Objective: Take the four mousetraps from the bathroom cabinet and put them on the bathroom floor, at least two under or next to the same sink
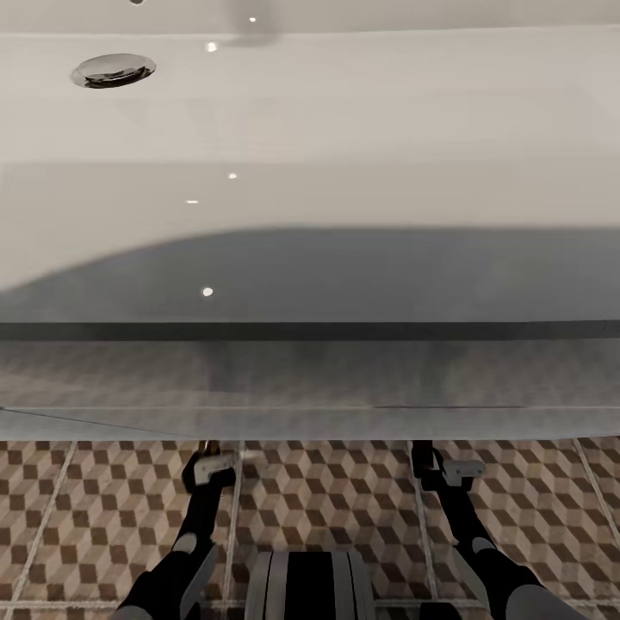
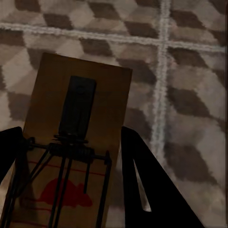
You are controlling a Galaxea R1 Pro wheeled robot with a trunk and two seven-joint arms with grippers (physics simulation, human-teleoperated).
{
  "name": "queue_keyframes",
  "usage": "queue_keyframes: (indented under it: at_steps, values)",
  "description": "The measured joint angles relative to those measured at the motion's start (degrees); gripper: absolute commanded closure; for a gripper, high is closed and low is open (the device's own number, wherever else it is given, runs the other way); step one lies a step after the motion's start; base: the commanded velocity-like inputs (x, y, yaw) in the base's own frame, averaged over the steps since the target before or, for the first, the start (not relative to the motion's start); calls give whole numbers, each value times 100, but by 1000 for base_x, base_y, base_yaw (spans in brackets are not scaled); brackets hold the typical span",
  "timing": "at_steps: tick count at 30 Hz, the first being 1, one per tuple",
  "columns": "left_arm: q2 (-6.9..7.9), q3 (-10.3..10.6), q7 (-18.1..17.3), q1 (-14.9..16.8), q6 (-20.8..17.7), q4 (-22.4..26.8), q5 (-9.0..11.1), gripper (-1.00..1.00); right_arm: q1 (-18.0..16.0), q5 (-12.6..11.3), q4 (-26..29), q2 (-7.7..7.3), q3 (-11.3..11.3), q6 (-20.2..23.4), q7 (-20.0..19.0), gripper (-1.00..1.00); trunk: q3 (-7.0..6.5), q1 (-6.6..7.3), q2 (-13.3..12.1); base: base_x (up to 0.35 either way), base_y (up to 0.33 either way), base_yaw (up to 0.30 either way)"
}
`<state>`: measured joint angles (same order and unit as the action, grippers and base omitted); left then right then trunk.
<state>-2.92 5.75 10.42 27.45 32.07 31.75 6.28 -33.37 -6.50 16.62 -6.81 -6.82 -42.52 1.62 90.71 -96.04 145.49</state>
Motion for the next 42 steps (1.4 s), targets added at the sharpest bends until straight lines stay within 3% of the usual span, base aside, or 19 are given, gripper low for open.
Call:
queue_keyframes:
  at_steps: [4,8,13,22,42]
  values:
    - [-12,1,-2,28,80,7,-3,100,1,0,-1,0,-4,-11,0,100,0,0,0,0,0,0]
    - [-21,2,-5,38,542,-35,-15,100,1,2,-2,0,-8,-22,0,100,0,0,0,0,0,0]
    - [-29,6,-29,40,765,-69,-17,100,2,22,1,0,1,-38,0,100,0,0,0,0,0,0]
    - [-32,14,-57,39,799,-81,-22,100,1,-34,2,0,13,-311,0,100,0,0,0,0,0,0]
    - [-39,18,-39,38,799,-103,-26,100,1,-37,0,0,18,-328,0,100,0,0,0,0,0,0]
